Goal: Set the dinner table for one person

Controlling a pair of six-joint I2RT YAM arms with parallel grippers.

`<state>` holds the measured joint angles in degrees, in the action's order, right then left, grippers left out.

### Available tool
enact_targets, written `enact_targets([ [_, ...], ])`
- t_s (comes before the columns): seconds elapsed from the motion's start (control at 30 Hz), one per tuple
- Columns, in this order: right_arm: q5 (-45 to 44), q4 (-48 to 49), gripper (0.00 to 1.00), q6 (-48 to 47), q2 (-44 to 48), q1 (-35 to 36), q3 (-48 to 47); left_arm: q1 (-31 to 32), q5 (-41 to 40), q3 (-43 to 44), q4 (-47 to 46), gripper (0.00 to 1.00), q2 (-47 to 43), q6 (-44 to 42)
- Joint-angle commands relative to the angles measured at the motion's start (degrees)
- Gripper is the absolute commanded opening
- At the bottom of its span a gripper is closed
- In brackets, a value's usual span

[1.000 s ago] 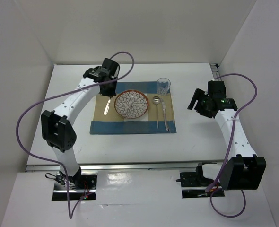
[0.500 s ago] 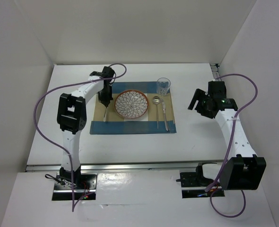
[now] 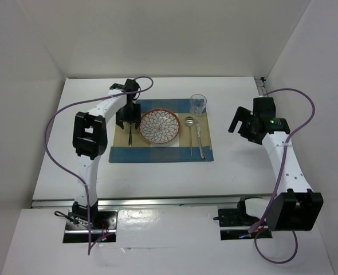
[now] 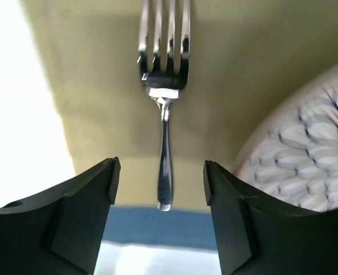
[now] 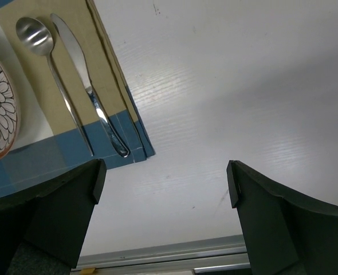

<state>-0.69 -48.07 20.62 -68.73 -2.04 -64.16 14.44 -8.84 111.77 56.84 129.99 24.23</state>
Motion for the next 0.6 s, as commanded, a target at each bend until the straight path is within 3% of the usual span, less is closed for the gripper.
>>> enact_targets([
  [0.0, -1.1, -2.0, 1.00, 0.6, 2.3, -0.4, -3.9, 0.5, -0.7, 3.8, 5.1, 0.78, -9.0, 0.5],
  [0.17, -4.4, -4.1, 1.00, 3.5, 2.3, -0.4, -5.9, 1.0, -1.4, 2.3, 5.6, 0.78, -24.8, 1.0],
  [0.43, -4.6, -6.2, 1.00, 4.4, 3.5, -0.4, -6.4, 1.0, 3.9, -16.2, -5.6, 0.78, -50.6, -0.1],
  [0.57, -2.8, -6.7, 1.00, 3.3, 5.8, -0.9, -4.9, 1.0, 5.0, -20.9, -6.4, 0.79, -57.7, -1.6],
])
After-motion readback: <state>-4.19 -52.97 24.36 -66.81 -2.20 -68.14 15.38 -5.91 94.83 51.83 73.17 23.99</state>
